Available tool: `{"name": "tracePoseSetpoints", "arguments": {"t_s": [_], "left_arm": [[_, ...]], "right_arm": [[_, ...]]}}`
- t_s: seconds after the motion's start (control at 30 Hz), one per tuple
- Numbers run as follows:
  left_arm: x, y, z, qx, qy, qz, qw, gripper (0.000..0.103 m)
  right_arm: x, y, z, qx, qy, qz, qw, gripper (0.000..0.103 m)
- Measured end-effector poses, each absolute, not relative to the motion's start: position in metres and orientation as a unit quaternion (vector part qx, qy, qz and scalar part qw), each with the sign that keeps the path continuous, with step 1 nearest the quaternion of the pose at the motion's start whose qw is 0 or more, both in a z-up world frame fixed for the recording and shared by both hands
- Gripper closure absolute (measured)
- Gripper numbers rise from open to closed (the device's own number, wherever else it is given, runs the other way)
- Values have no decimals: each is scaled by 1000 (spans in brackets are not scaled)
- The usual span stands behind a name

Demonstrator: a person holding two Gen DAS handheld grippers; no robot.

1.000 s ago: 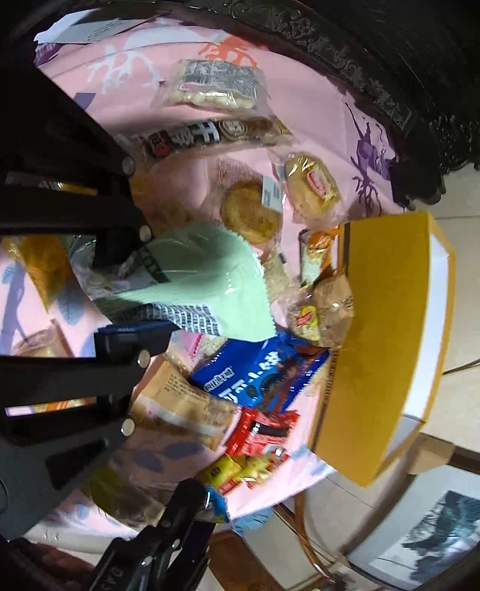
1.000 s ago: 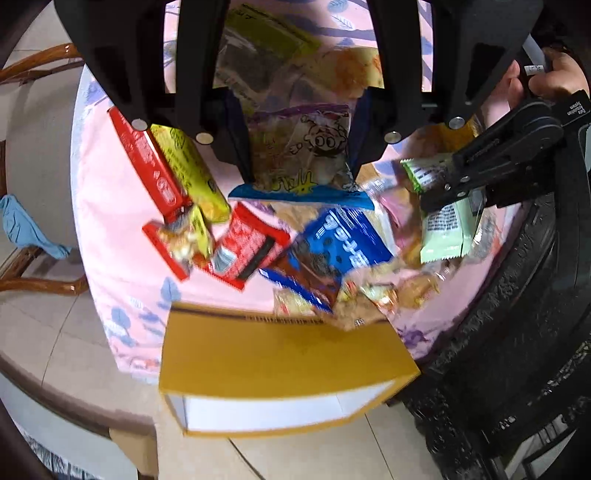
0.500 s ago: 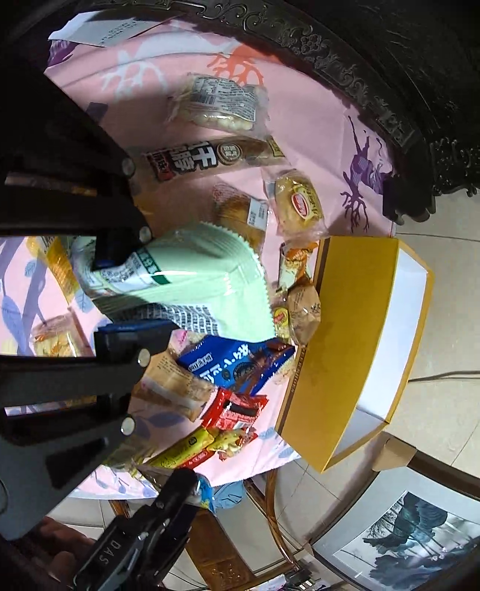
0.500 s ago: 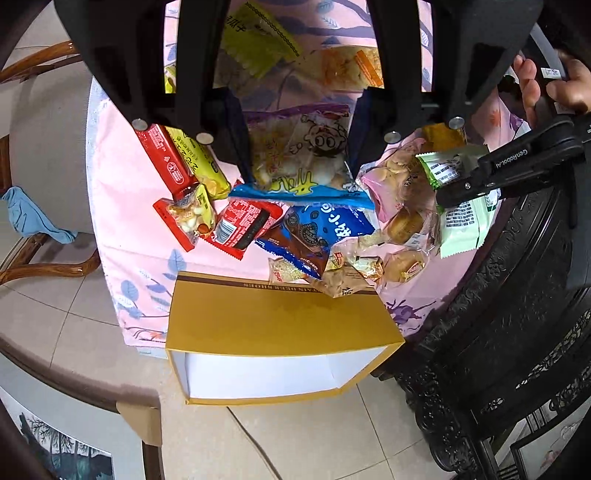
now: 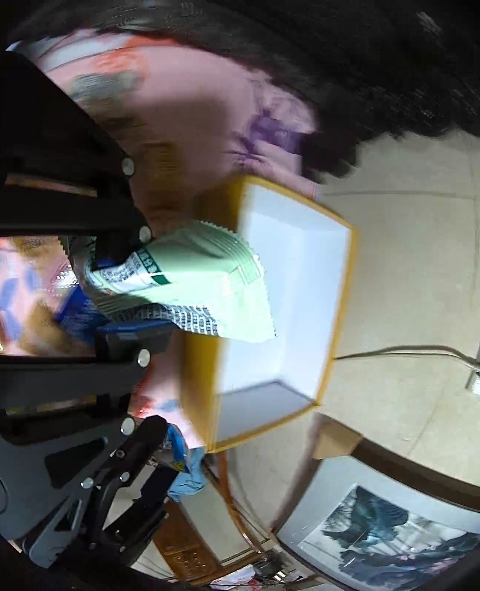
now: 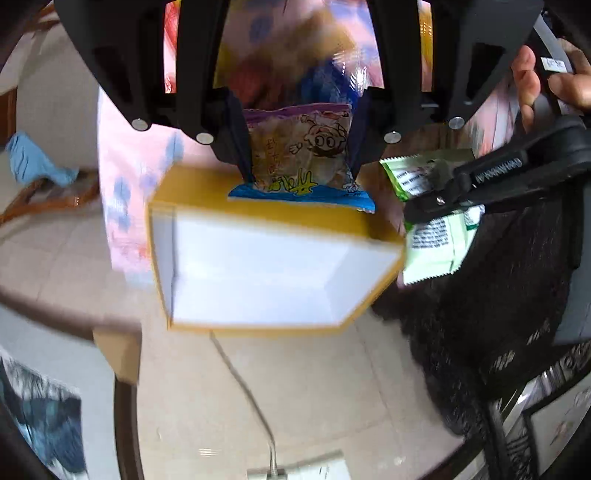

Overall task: Organize snacks
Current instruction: 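Carry both bags into the yellow box and open both grippers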

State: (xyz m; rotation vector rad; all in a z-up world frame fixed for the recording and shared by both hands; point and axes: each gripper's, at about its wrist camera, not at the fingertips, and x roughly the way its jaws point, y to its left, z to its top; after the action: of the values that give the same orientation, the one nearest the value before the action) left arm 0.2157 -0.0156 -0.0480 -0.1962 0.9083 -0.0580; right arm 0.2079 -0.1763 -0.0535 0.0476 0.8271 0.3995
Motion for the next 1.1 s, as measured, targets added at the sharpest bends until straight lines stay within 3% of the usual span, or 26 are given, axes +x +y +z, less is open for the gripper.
{"name": "tracePoseSetpoints", "arguments": {"t_s": [0.4, 0.43, 0.47, 0.5, 0.53, 0.57, 0.6, 0.87, 1.1], "left_arm": [[328, -8, -40, -92, 455, -15, 886, 80], [333, -8, -40, -92, 456, -15, 885, 72], [338, -9, -41, -90, 457, -14, 885, 46], [345, -9, -41, -88, 457, -12, 885, 29], [349, -7, -41, -77, 458, 16, 885, 13], [355, -2, -42, -75, 463, 30, 883, 3], [357, 2, -42, -88, 465, 24, 881, 2], [342, 18, -47, -94, 477, 7, 874, 2], [258, 17, -65, -47, 483, -4, 874, 2]], "right_arm": [[307, -173, -31, 27, 384, 159, 909, 55], [312, -173, -30, 25, 383, 156, 910, 55], [318, -173, -31, 24, 384, 154, 910, 52], [326, -170, -32, 19, 392, 152, 907, 49], [333, -168, -34, 13, 403, 144, 904, 44], [339, -169, -34, 11, 407, 133, 904, 32], [343, -173, -35, 14, 409, 119, 905, 27], [335, -189, -49, 27, 439, 117, 890, 27], [246, -191, -86, 4, 473, 188, 861, 27]]}}
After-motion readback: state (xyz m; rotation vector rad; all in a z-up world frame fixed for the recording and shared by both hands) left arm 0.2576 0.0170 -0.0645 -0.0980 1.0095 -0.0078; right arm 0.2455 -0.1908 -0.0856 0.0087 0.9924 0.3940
